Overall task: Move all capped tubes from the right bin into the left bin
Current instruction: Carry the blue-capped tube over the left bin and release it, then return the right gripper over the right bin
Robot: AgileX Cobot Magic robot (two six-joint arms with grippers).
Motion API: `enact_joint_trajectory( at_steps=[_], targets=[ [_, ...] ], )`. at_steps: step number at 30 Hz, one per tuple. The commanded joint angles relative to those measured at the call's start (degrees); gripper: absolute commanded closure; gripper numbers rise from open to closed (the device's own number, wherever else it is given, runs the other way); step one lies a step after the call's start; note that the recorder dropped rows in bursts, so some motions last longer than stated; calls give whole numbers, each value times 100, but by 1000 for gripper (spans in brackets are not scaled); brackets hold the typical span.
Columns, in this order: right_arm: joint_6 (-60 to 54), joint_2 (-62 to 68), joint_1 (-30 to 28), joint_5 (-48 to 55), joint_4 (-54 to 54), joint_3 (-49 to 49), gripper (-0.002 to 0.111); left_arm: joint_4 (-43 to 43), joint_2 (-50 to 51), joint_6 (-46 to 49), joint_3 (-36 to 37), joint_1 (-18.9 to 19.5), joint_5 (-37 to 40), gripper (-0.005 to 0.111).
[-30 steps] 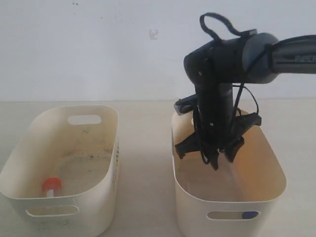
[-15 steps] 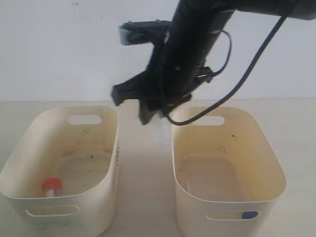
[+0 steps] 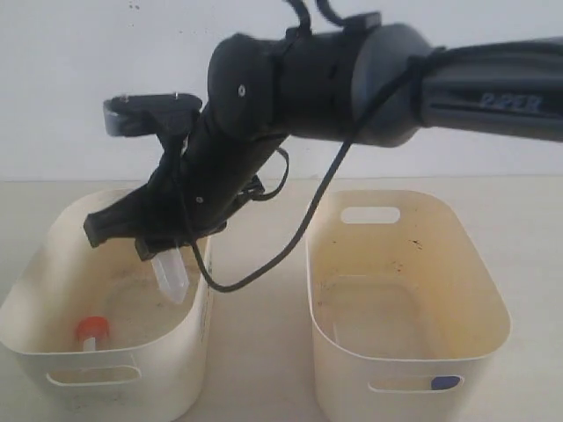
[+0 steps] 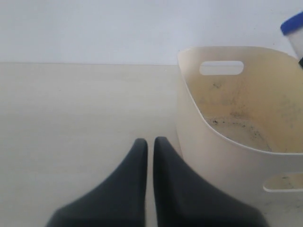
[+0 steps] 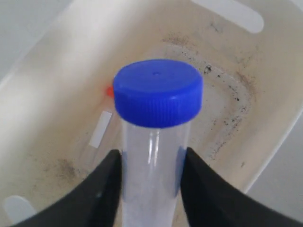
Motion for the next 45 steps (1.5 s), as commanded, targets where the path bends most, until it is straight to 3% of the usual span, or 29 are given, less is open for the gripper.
enact_joint_trajectory(
  at_steps=[1,2,4,7,8,16,23,30,35,39,45],
  targets=[
    [-74,103,1,-274,77,-35,38,-25,-22,9,15,27,-17,103],
    [-74,92,1,-287,77,-49,40,-25,-22,9,15,27,-17,103],
    [-34,19,1,-149,67,-154,55,-25,-22,9,15,27,-17,103],
    [-124,-137,1,420,21,-468,99,-25,-22,9,15,27,-17,103],
    [-244,-216,1,732,6,-591,107,-25,-22,9,15,27,-17,103],
    [-552,-1079,1,2939,-735,-815,107,-25,-22,9,15,27,-17,103],
    [-105,-1719,1,2939,-2240,-515,107,-25,-22,9,15,27,-17,103],
    [408,-1947,-108,2939,-3291,524,109,-25,-22,9,15,27,-17,103],
    [447,-1900,-767,2570,-2939,1071,109,-25,-22,9,15,27,-17,103],
    [-265,-1867,-1460,1890,-1772,1169,109,-25,-22,9,15,27,-17,103],
    [-747,-1388,-2165,1923,-642,1169,109,-25,-22,9,15,27,-17,103]
  ],
)
